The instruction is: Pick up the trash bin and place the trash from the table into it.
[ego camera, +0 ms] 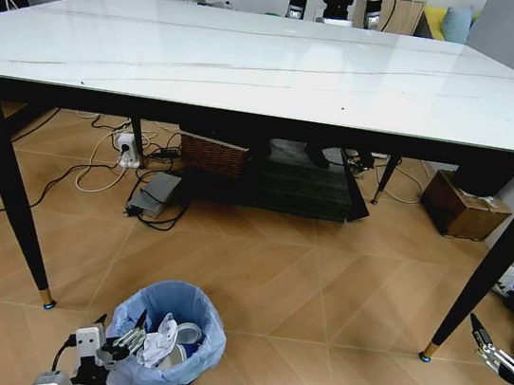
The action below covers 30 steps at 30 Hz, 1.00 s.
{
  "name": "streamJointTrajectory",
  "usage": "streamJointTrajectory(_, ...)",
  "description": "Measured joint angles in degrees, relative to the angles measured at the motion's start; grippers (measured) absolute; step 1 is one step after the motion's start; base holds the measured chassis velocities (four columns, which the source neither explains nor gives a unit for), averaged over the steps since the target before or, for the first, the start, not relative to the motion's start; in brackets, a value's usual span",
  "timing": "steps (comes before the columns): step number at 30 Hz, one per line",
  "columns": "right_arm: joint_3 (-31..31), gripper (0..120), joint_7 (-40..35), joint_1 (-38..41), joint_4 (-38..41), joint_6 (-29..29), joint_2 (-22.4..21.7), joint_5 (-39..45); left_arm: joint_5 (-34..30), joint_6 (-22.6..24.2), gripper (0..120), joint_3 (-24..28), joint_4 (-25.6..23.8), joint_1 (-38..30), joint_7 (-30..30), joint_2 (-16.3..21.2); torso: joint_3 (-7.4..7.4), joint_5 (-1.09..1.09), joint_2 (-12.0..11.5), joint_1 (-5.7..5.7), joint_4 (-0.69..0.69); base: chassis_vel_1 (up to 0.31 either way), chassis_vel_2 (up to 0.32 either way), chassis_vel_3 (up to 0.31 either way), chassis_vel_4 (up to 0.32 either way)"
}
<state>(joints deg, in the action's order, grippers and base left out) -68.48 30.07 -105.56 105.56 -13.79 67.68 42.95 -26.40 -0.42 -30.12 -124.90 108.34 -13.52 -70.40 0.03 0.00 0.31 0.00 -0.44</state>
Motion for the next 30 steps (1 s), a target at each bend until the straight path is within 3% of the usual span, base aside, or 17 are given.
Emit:
streamJointTrajectory(14,0.00,100,0.00,0.00,0.00,0.00,0.00,0.00,5.09,-2.74,100,-2.61,-6.35,2.75,0.51,0.35,0.00,0.00,0.00,0.00,0.00,0.000,0.000,0.000,0.000)
streamJointTrajectory(30,0.00,100,0.00,0.00,0.00,0.00,0.00,0.00,2.97,-2.62,100,-2.63,-5.18,2.31,-0.51,-0.15,0.01,0.00,0.00,0.00,0.00,0.000,0.000,0.000,0.000)
